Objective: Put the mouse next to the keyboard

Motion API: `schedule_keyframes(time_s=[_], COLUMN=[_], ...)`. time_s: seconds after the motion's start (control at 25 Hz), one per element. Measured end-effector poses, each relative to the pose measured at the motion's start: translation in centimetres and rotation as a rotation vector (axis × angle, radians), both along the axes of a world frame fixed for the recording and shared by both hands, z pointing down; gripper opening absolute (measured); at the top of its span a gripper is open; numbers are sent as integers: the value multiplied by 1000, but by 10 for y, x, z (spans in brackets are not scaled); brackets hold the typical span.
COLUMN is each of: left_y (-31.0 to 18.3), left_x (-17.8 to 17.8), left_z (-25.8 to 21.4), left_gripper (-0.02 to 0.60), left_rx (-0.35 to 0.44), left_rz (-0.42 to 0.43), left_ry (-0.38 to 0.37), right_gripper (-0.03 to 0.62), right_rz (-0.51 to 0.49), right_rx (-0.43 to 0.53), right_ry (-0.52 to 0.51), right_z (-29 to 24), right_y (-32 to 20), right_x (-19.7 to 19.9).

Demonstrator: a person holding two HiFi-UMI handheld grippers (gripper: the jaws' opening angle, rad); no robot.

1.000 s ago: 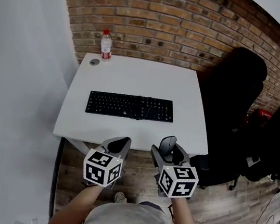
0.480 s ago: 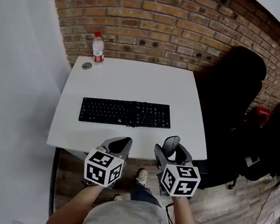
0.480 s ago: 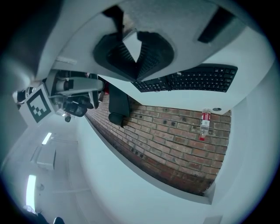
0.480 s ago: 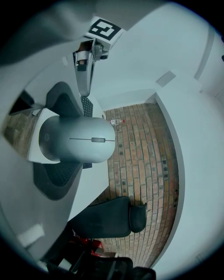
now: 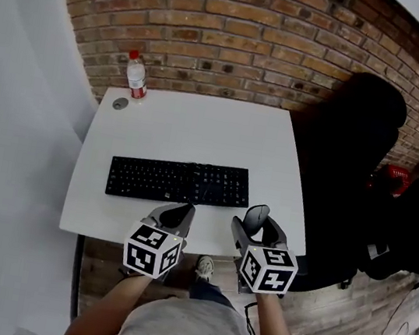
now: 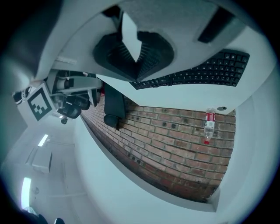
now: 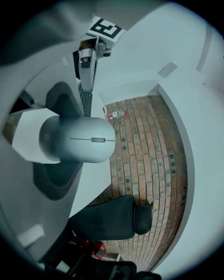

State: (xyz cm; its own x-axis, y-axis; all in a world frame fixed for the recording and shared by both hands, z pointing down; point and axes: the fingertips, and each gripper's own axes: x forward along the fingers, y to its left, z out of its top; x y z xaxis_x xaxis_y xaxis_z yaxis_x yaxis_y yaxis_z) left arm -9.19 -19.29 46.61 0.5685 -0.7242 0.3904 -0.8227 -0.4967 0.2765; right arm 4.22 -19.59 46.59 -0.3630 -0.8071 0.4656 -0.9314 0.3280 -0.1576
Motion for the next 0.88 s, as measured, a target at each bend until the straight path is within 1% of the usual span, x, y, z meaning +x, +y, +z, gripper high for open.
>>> schedule_keyframes(time_s=[0.4,0.56,0.88], left_y=[-60,-73,-96], left_x=[28,38,44], left_z=[7,14,24], left_gripper=[-8,-8,-8], left_rx=[-26,-49,-71], left_rz=[-39,-52,-87], left_ry=[-10,-18,-34], right_gripper=[310,310,310], right_rz=[4,3,-9], right_rx=[-58,-90,-147], right_ry=[11,23,38], right_z=[21,34,60], right_y=[-61,-79,-105], right_x=[41,54,69])
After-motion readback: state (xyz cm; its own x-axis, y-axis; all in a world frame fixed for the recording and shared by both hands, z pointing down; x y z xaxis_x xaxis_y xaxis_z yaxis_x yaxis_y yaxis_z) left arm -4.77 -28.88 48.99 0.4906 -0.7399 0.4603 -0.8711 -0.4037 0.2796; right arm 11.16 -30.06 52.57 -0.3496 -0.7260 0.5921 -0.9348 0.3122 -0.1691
